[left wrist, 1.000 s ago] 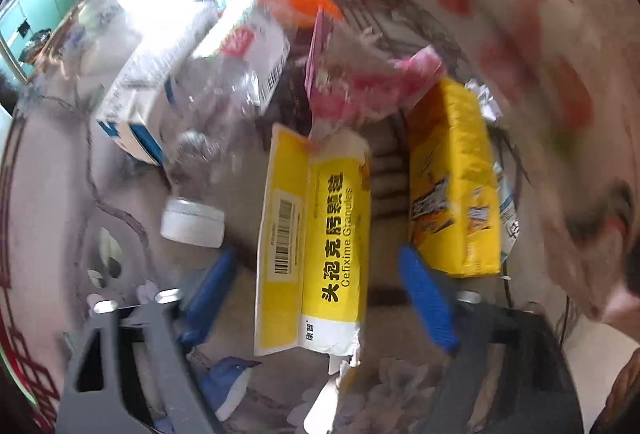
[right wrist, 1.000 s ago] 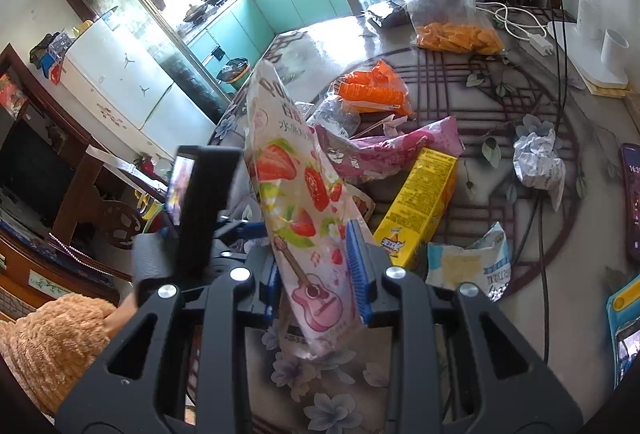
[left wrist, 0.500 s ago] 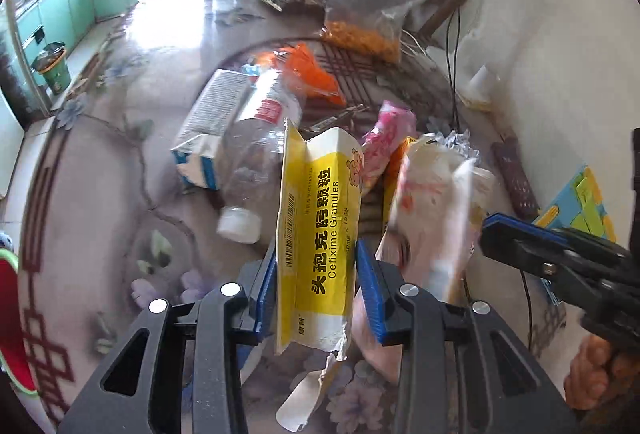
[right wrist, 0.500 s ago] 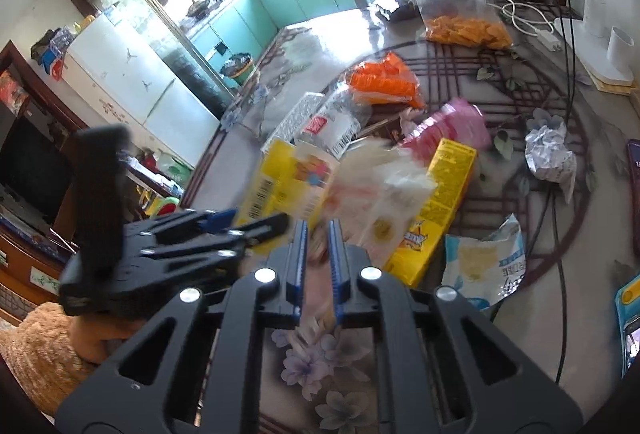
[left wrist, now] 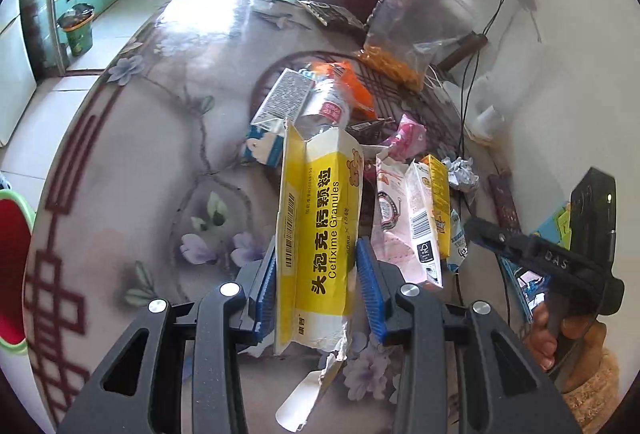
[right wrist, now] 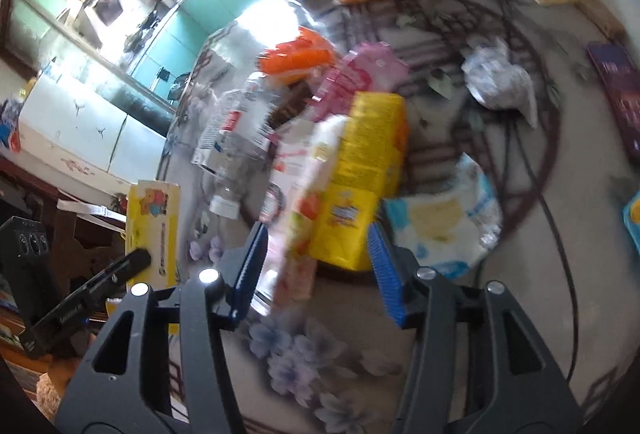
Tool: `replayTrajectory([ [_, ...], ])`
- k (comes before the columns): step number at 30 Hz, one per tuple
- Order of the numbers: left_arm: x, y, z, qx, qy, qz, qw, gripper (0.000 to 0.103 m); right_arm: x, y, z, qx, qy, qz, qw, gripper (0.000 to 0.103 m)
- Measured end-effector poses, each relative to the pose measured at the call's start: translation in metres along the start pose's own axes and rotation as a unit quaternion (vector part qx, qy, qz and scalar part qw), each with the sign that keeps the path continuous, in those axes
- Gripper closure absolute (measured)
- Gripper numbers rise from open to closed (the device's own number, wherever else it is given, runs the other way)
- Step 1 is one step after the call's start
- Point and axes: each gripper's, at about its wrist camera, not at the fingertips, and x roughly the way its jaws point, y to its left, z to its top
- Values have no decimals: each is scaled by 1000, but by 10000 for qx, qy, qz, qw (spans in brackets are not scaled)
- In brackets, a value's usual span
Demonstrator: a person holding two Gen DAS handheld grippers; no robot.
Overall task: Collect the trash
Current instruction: 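Grasp the yellow-orange drink carton with the right gripper, then carry the yellow medicine box and drink carton over the red bin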
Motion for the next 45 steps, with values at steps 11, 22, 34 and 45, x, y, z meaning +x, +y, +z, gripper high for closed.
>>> replayTrajectory([
  [11,-15,27,-13,-191,-11,92,9998,67,57,-12,12,232,351,-987,9942,32],
  [22,-28,51,-19,-399,-116,186,9990,66,56,2,6,48,354,-815,9960,49],
  [34,-41,67,-14,-332,-226,112,9991,66,-21,69,-1,-370,-606,-448,9965,48],
  [45,-58,100,-19,-318,-203,31,9993,66,-14,123,-25,-502,-564,-246,9968,48],
])
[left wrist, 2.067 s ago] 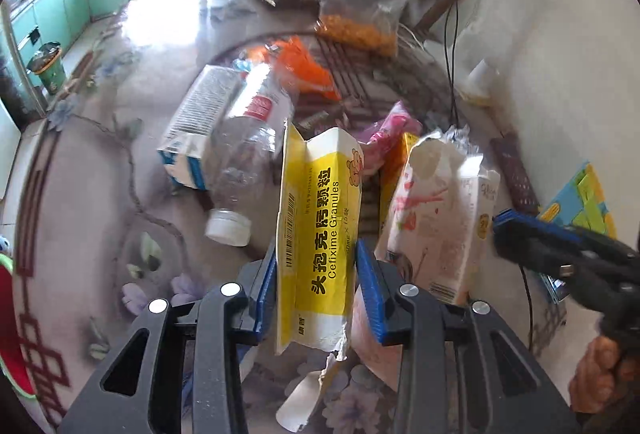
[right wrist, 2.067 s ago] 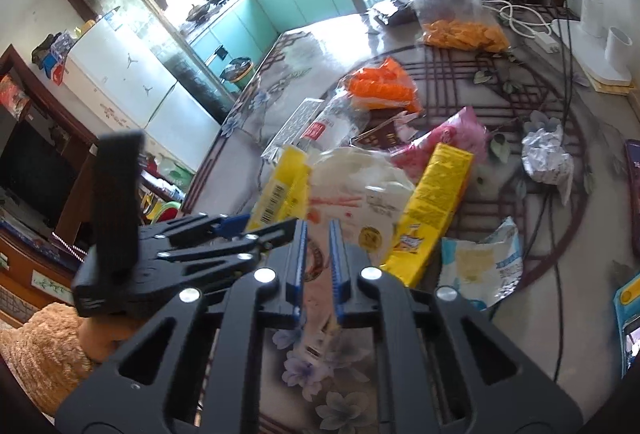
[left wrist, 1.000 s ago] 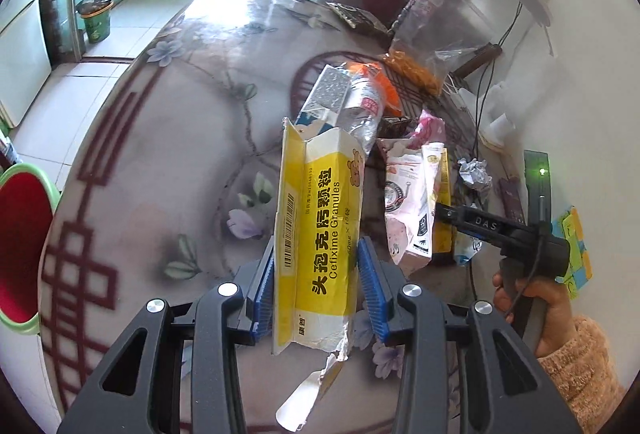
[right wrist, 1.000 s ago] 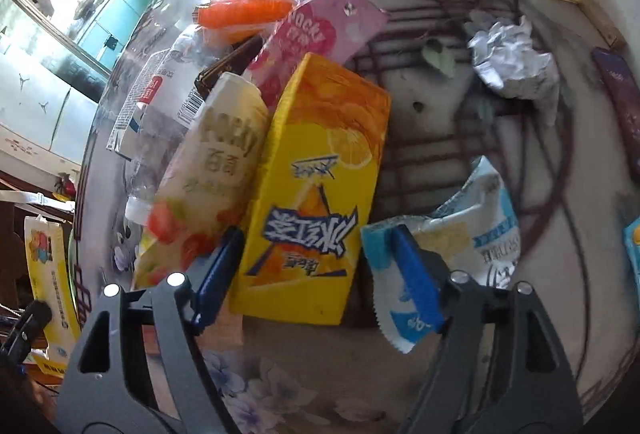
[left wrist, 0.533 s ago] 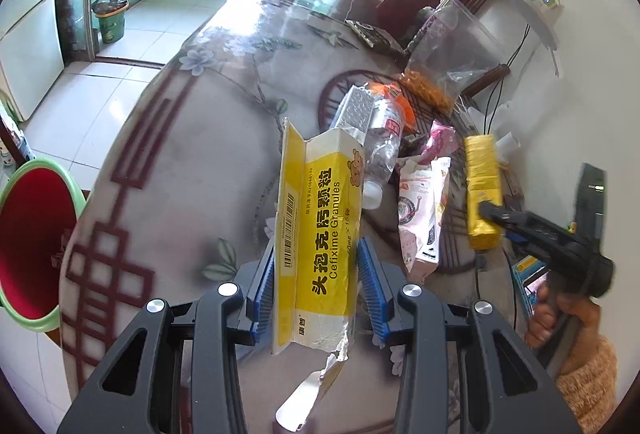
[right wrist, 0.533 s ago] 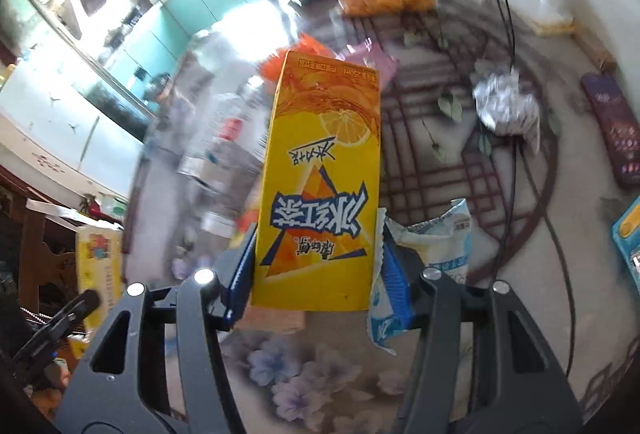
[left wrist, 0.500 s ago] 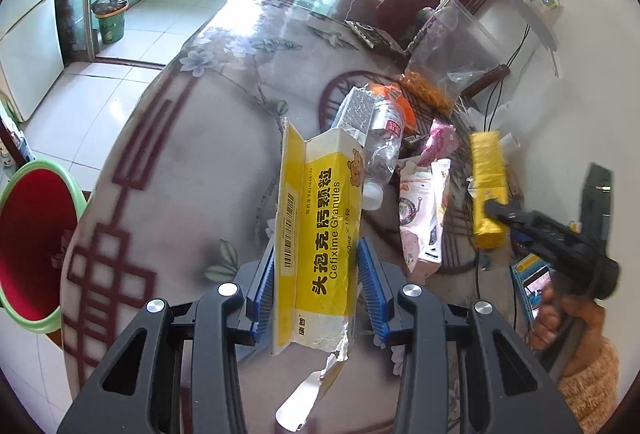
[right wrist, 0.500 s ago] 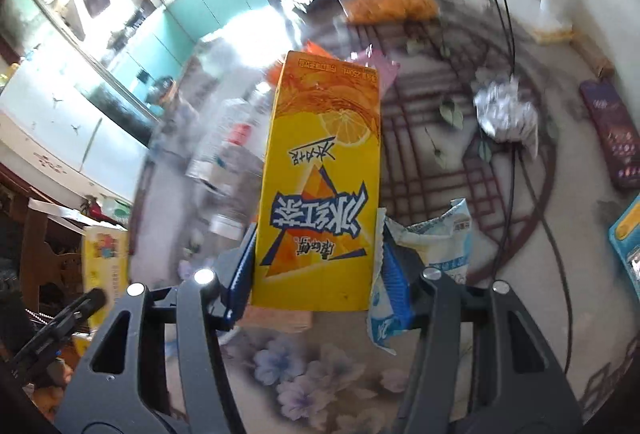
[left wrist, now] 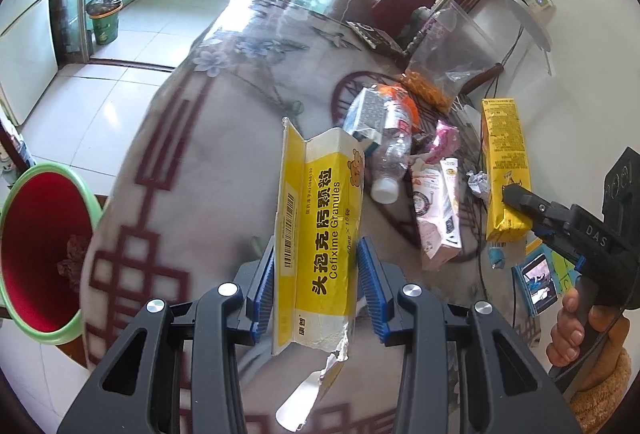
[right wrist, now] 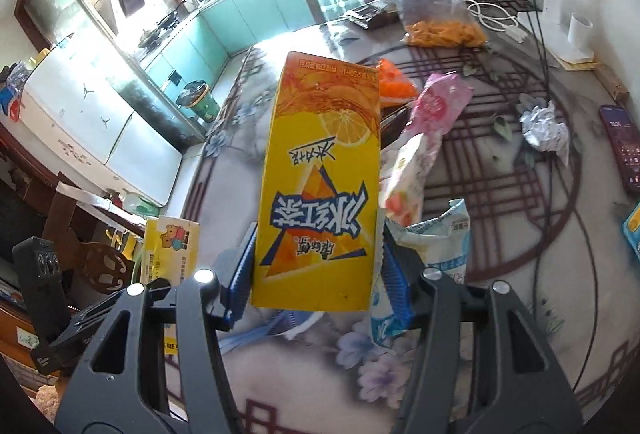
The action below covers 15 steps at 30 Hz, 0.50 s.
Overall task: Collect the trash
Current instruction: 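Carry the yellow medicine box and drink carton over the red bin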
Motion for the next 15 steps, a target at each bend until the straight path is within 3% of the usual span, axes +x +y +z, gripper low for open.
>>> replayTrajectory([
  [15,-30,67,2,-149,-105,37,9998,66,15,73,-20,-198,52,104,9997,48],
])
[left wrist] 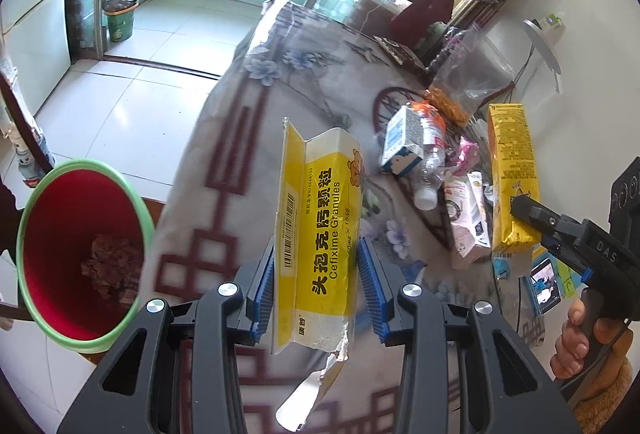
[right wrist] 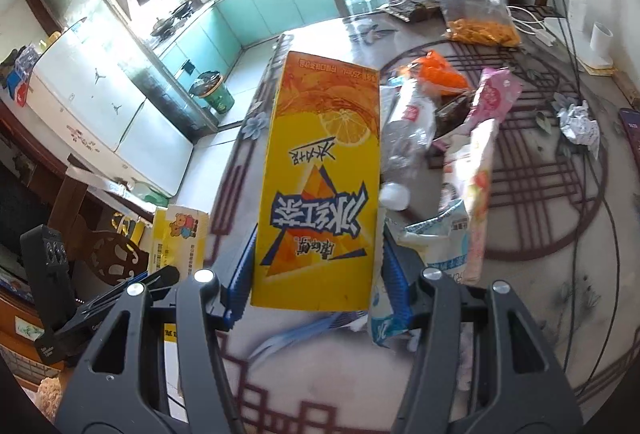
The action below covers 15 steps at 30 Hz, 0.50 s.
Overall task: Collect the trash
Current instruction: 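Carry the yellow medicine box and drink carton over the red bin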
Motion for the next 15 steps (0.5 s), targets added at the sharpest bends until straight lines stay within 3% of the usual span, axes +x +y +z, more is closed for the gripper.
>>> replayTrajectory([
  [15,-25,61,10,-307,-172,174,9992,66,24,71,-5,-447,160,263,9985,48],
])
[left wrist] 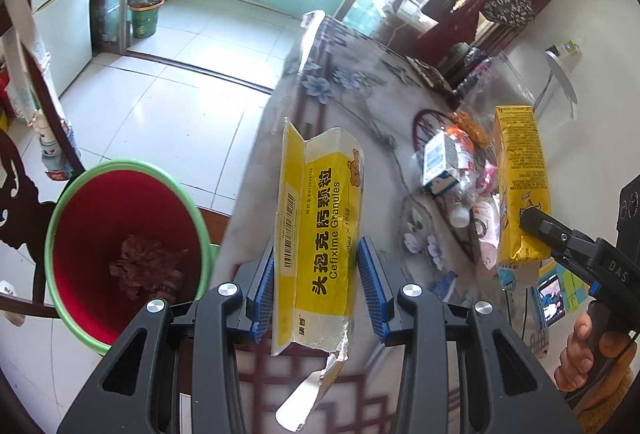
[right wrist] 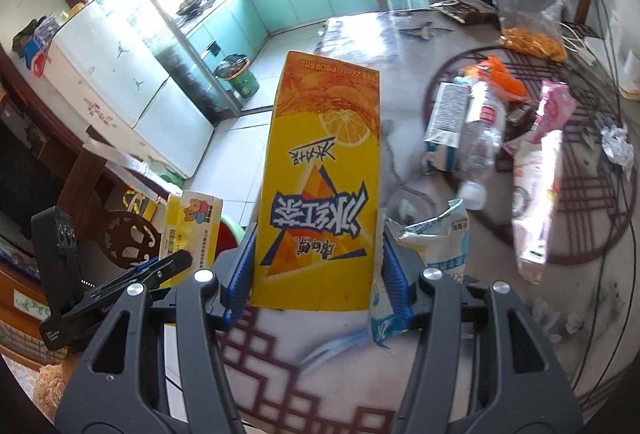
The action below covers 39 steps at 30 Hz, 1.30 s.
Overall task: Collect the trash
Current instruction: 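Carry the yellow medicine box and drink carton over the red bin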
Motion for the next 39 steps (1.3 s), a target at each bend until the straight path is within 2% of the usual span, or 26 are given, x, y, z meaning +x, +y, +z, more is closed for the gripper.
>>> replayTrajectory([
  [8,-6,33,1,-291,-67,208,9993,66,22,39,3,-370,239,218,9988,48],
  [12,-13,51,2,-412,-158,472,9979,66,31,59,3,-599,346,439,9966,48],
  [22,-33,97,1,-747,-358,966,9919,66,71,114,-5,-1130,913,1008,9842,48],
  [31,-36,134,-7,-1087,-305,1211,9862,66,107,156,-20,-1642,1364,1118,9705,48],
  [39,-24,149,-7,-1162,-131,1241,9854,65,125,170,-29,-1877,1608,1078,9630,48],
])
